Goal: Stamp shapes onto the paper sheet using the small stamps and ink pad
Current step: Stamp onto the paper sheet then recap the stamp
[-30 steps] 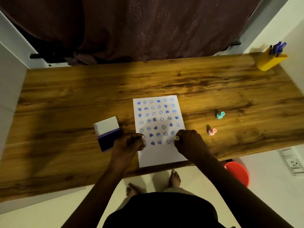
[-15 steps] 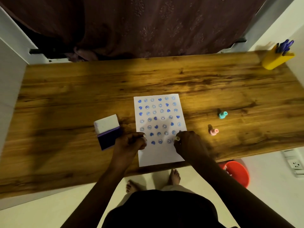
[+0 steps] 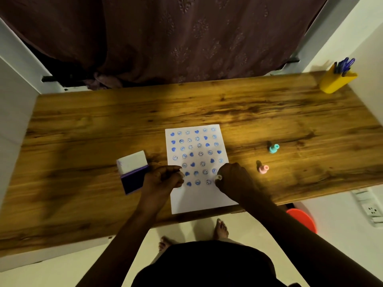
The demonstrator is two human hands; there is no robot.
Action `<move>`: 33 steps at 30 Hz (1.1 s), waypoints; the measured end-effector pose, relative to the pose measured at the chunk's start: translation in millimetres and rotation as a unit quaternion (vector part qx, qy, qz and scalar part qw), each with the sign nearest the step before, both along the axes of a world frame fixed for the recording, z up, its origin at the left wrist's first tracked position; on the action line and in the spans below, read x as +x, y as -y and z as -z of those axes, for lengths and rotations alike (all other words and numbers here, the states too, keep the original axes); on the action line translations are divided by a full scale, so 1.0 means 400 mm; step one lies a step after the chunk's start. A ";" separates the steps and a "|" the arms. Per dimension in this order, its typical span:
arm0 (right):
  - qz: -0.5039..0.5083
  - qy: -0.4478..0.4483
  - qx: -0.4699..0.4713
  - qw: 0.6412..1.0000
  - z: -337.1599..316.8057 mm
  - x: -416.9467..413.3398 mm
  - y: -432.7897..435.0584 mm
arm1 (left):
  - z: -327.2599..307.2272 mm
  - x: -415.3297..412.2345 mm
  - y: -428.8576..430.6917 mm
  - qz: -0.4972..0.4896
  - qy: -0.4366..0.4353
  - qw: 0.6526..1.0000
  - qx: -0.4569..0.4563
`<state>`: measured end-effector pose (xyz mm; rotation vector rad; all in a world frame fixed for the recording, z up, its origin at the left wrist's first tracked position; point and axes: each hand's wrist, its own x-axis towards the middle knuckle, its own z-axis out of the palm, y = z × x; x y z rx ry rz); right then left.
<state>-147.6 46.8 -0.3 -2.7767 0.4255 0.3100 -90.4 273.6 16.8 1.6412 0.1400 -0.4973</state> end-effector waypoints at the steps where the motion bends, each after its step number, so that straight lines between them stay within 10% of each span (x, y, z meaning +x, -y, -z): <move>1: -0.001 -0.001 0.010 1.000 -0.007 0.005 0.011 | -0.002 -0.002 0.004 0.001 0.000 1.000 0.001; 6: 0.062 0.092 0.146 0.983 -0.098 0.010 0.082 | -0.020 -0.015 0.050 0.045 0.006 0.999 -0.015; 11: 0.104 0.128 0.437 0.884 -0.149 -0.027 0.116 | -0.052 -0.033 0.133 0.073 0.009 0.995 -0.064; 33: 0.015 0.132 0.522 0.843 -0.130 -0.139 0.303 | -0.080 -0.078 0.349 0.212 0.047 0.971 -0.096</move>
